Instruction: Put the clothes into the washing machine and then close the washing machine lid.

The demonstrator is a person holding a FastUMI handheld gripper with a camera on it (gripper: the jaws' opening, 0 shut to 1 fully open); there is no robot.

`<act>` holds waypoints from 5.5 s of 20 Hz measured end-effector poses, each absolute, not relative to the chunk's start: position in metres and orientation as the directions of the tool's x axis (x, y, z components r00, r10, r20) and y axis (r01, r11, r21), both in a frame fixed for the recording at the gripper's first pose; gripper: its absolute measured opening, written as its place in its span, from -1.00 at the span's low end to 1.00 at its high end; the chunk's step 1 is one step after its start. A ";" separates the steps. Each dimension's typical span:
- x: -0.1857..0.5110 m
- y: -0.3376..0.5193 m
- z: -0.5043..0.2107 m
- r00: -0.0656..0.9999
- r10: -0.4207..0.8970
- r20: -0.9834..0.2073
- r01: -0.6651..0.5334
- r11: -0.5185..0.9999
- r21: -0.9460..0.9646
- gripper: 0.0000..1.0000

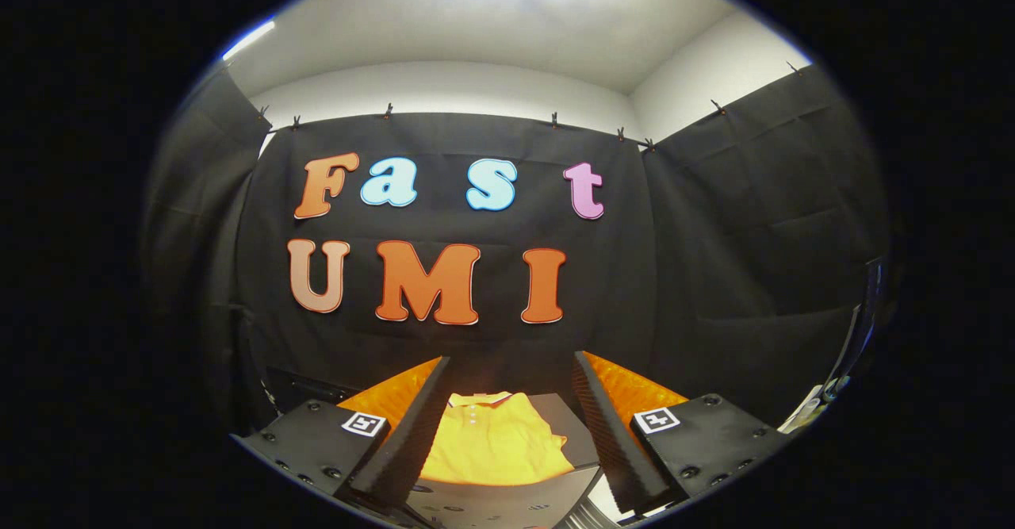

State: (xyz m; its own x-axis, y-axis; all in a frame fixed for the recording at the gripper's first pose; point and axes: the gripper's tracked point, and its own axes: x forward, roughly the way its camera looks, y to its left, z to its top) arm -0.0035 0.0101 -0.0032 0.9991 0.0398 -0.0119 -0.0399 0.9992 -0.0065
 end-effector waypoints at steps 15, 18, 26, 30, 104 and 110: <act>-0.012 -0.012 -0.005 1.000 -0.004 -0.006 0.004 1.000 0.025 0.95; -0.005 -0.012 -0.008 1.000 -0.005 -0.024 0.006 0.999 0.031 0.96; 0.052 0.038 -0.016 0.985 0.121 -0.119 -0.123 0.992 -0.008 0.99; 0.101 0.072 -0.037 0.964 0.175 -0.199 -0.194 0.978 -0.082 0.97; 0.113 0.112 -0.117 0.935 0.350 -0.060 -0.307 0.882 0.356 -0.72; 0.080 0.169 -0.078 0.935 0.353 -0.015 -0.321 0.865 0.385 -0.72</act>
State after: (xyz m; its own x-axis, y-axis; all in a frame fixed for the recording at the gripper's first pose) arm 0.0803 0.1691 -0.0780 0.9354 0.3533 -0.0145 -0.3208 0.8652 0.3854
